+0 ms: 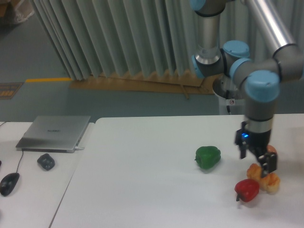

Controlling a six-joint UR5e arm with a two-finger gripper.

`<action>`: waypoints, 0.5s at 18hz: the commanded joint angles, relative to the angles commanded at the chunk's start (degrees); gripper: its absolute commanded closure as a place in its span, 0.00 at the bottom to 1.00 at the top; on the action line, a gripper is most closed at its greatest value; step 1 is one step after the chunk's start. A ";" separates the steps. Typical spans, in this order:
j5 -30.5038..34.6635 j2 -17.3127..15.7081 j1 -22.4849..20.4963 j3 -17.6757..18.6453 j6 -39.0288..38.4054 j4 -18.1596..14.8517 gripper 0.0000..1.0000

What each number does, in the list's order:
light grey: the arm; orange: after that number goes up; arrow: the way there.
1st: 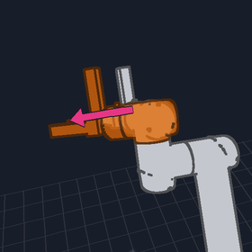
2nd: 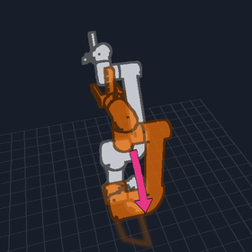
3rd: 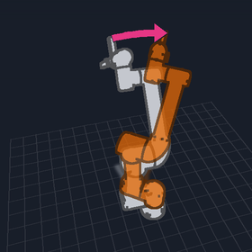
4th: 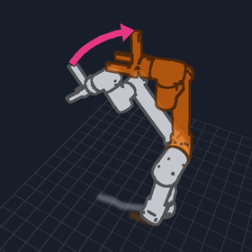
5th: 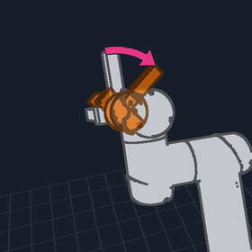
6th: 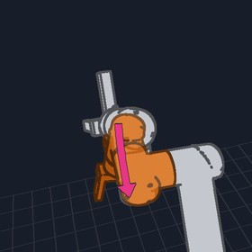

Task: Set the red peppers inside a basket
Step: 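Move the open gripper over the red bell pepper and lower it, then close the gripper around the red bell pepper's body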

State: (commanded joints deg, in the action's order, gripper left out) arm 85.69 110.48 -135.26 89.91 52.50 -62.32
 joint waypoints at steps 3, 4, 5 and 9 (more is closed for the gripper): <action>0.35 0.09 -0.09 1.67 -6.43 0.61 0.00; 0.96 0.26 -0.09 2.20 -7.92 1.40 0.00; 1.40 1.22 -0.09 2.29 -10.46 2.02 0.00; 3.08 2.28 -0.09 2.29 -10.84 3.42 0.00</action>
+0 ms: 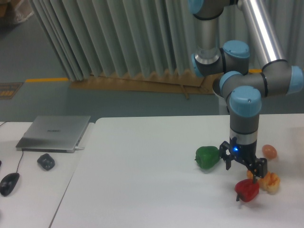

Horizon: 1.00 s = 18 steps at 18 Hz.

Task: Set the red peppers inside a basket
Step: 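Close the gripper around the red bell pepper's body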

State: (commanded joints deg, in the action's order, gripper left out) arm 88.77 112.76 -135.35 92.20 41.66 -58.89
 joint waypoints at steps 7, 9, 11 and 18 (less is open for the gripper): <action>0.09 0.62 -0.09 -0.70 0.00 0.09 0.00; 0.09 0.88 -0.09 -0.79 0.09 0.18 0.00; 0.26 1.23 -0.18 -0.88 0.17 0.27 0.00; 2.81 4.13 0.09 -1.14 0.09 1.76 0.00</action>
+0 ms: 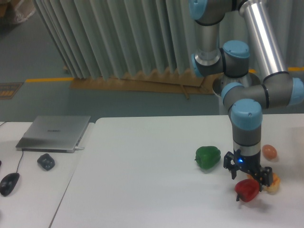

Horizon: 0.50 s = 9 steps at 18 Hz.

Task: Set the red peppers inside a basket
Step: 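Close the gripper around the red bell pepper's body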

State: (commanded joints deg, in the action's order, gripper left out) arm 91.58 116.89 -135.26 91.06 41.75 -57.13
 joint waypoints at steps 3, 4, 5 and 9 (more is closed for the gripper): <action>0.26 0.70 0.00 -0.53 0.61 0.27 0.00; 0.44 0.79 0.17 -0.88 0.62 0.35 0.10; 0.53 0.79 0.44 -1.14 0.70 0.35 0.28; 0.53 0.79 0.44 -1.32 0.70 0.35 0.63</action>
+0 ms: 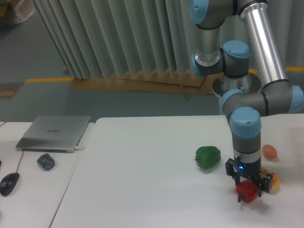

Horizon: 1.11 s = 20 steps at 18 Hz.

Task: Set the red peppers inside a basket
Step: 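Lift the red bell pepper and carry it off the table edge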

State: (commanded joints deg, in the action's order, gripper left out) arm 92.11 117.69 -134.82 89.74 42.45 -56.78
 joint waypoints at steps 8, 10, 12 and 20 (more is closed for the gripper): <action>-1.75 -5.09 -2.36 -0.09 1.05 -0.44 0.66; -3.33 -7.20 -4.30 0.00 4.11 -0.96 0.66; -5.44 -9.22 -7.10 0.52 10.43 -2.27 0.66; -5.01 -15.20 -25.82 0.61 46.45 -15.81 0.65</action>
State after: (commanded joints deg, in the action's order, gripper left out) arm 87.10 102.48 -160.64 90.35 88.90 -72.59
